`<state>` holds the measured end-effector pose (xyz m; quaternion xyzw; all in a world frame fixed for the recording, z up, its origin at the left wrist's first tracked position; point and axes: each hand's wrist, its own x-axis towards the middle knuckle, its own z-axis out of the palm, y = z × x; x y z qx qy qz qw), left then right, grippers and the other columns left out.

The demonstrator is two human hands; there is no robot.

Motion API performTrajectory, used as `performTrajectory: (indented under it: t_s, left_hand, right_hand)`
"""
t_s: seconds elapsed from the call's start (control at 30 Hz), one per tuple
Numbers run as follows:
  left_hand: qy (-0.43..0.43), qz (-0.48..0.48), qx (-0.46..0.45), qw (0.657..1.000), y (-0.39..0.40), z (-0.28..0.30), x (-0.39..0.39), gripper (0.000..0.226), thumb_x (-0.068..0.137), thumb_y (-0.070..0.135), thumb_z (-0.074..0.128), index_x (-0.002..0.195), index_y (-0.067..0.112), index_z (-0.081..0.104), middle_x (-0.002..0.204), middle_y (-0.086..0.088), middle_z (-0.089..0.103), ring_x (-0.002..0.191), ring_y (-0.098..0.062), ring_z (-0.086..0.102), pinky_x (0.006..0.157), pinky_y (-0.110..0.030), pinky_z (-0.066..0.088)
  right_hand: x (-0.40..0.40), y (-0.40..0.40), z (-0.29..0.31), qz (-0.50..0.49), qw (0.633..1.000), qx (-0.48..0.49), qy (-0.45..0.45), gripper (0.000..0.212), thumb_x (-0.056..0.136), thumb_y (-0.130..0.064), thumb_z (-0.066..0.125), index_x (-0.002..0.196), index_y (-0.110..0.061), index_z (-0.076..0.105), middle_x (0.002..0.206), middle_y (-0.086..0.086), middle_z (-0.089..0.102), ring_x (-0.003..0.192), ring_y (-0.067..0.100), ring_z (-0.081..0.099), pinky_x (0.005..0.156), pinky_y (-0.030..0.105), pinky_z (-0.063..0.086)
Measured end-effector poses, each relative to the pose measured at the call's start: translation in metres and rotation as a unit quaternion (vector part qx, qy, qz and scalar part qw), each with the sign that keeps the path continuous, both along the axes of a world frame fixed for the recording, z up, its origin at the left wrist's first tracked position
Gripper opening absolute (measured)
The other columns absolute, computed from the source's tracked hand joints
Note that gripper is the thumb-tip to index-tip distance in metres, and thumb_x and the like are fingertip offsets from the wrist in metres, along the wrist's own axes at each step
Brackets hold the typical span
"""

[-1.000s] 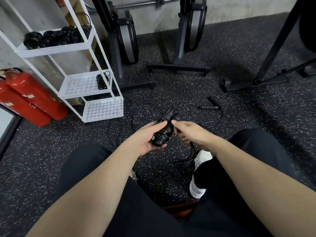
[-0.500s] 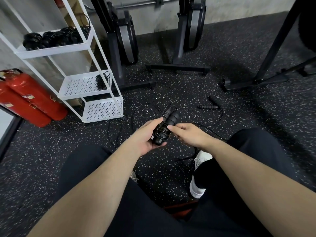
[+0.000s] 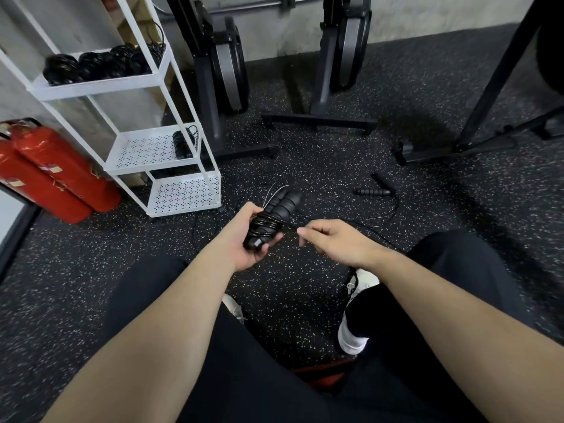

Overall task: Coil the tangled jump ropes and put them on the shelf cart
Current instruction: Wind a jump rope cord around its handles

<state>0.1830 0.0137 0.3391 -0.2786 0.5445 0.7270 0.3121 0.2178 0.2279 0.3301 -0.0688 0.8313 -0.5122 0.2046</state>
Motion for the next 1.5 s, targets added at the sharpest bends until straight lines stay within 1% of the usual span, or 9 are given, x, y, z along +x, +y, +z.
performTrajectory:
  t_s: [0.17,0.5,0.7,0.83,0.9,1.1,1.3,1.37,1.5]
  left_hand:
    - [-0.015,-0.007,0.013,1.000,-0.009,-0.006,-0.005,0.049,0.093,0.035,0.057,0.131,0.006,0.065,0.108,-0.010,0.074,0.064,-0.017,0.072,0.032,-0.018,0.041]
    - [-0.001,-0.030,0.123,0.992,-0.005,0.011,0.003,0.034,0.097,0.035,0.052,0.104,0.008,0.070,0.093,-0.008,0.074,0.051,-0.011,0.063,0.029,-0.013,0.032]
    - [-0.004,-0.045,0.155,0.987,-0.009,0.015,0.004,0.036,0.092,0.036,0.054,0.105,0.007,0.073,0.114,-0.016,0.075,0.046,-0.012,0.063,0.027,-0.014,0.032]
    - [0.022,-0.142,0.107,0.984,-0.006,0.016,0.008,0.040,0.097,0.036,0.047,0.109,0.005,0.069,0.130,-0.027,0.067,0.048,-0.015,0.062,0.028,-0.015,0.035]
    - [0.038,-0.201,0.044,0.978,-0.005,0.017,0.010,0.037,0.099,0.035,0.044,0.113,0.006,0.061,0.112,-0.021,0.074,0.050,-0.018,0.063,0.030,-0.017,0.036]
    - [0.076,-0.378,-0.131,0.913,0.006,0.023,0.014,0.029,0.105,0.028,0.040,0.131,0.026,0.053,0.089,-0.008,0.076,0.066,-0.023,0.072,0.041,-0.020,0.046]
    - [0.107,-0.450,-0.116,0.879,0.009,0.025,0.013,0.019,0.107,0.023,0.050,0.123,0.028,0.059,0.100,-0.011,0.071,0.067,-0.021,0.072,0.046,-0.028,0.055]
    - [0.141,-0.469,-0.144,0.860,0.009,0.022,0.013,0.016,0.104,0.033,0.058,0.118,0.031,0.063,0.105,-0.007,0.072,0.076,-0.021,0.073,0.059,-0.034,0.062]
    - [0.212,-0.579,-0.268,0.740,0.020,0.021,0.014,0.026,0.091,0.051,0.071,0.112,0.039,0.060,0.107,0.002,0.074,0.088,-0.023,0.074,0.081,-0.040,0.060]
  right_hand:
    - [-0.004,0.004,0.000,0.007,0.999,-0.013,-0.051,0.033,0.107,-0.043,0.044,0.092,-0.024,0.066,0.058,-0.016,0.045,0.051,0.004,0.035,0.054,0.022,0.030]
    - [-0.008,0.015,-0.003,-0.031,0.996,-0.032,-0.075,0.046,0.087,-0.068,0.058,0.075,-0.024,0.062,0.058,-0.013,0.046,0.057,0.009,0.039,0.061,0.024,0.036]
    - [-0.010,0.021,-0.005,0.025,0.978,-0.164,-0.128,0.033,0.088,-0.051,0.059,0.086,-0.020,0.069,0.064,-0.009,0.040,0.061,0.010,0.035,0.064,0.027,0.033]
    - [-0.009,0.023,-0.001,-0.006,0.992,-0.042,-0.118,0.039,0.090,-0.057,0.063,0.091,-0.019,0.071,0.061,-0.012,0.045,0.058,0.009,0.038,0.061,0.024,0.034]
    - [-0.010,0.027,-0.003,-0.020,0.991,0.024,-0.128,0.038,0.087,-0.057,0.070,0.089,-0.019,0.073,0.058,-0.014,0.053,0.055,0.006,0.044,0.057,0.020,0.035]
    - [-0.012,0.030,-0.024,-0.066,0.980,0.061,-0.176,0.024,0.093,-0.007,0.066,0.070,-0.013,0.063,0.063,0.000,0.056,0.058,0.015,0.040,0.056,0.029,0.029]
    - [-0.011,0.032,-0.018,-0.050,0.967,-0.018,-0.251,0.042,0.064,-0.036,0.083,0.089,-0.003,0.076,0.093,0.020,0.069,0.085,0.029,0.054,0.079,0.044,0.040]
    - [-0.011,0.034,-0.015,-0.033,0.963,-0.041,-0.264,0.013,0.078,-0.022,0.080,0.082,-0.009,0.081,0.088,0.015,0.071,0.081,0.028,0.060,0.079,0.042,0.046]
    - [-0.013,0.033,-0.019,0.003,0.957,-0.034,-0.287,0.016,0.077,-0.032,0.084,0.081,-0.017,0.080,0.082,0.009,0.072,0.073,0.024,0.063,0.077,0.039,0.050]
